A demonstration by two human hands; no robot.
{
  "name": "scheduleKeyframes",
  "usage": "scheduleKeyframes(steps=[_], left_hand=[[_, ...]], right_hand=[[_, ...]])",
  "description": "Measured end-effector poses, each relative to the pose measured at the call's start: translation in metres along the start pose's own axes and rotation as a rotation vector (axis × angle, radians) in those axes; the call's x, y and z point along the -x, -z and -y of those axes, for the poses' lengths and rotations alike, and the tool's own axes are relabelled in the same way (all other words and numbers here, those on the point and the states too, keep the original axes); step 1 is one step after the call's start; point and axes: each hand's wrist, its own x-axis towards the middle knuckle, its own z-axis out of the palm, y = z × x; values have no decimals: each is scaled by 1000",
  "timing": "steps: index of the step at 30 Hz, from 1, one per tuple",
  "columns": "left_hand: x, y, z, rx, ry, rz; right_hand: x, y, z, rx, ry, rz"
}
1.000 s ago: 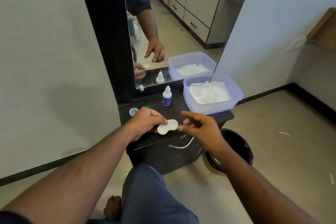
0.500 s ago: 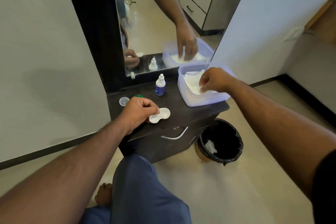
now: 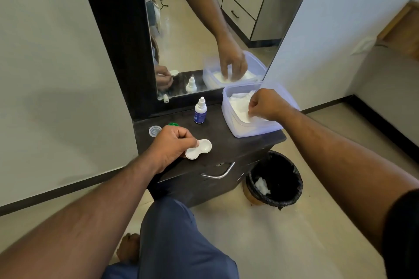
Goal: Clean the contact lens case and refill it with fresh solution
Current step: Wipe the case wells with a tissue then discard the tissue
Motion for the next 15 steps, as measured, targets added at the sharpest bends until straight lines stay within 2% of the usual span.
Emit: scheduleKeyframes(steps=[3, 5, 10, 15], left_hand=[[0, 1, 0, -10, -3, 2], [0, 0, 0, -14, -1, 2], [4, 2, -2, 13, 12, 4], [13, 3, 5, 45, 24, -26]], right_hand=[[2, 4, -1, -87, -25, -87], [10, 12, -1, -245, -52, -162], [47, 36, 18, -932, -217, -262], [89, 44, 44, -1551, -332, -182]])
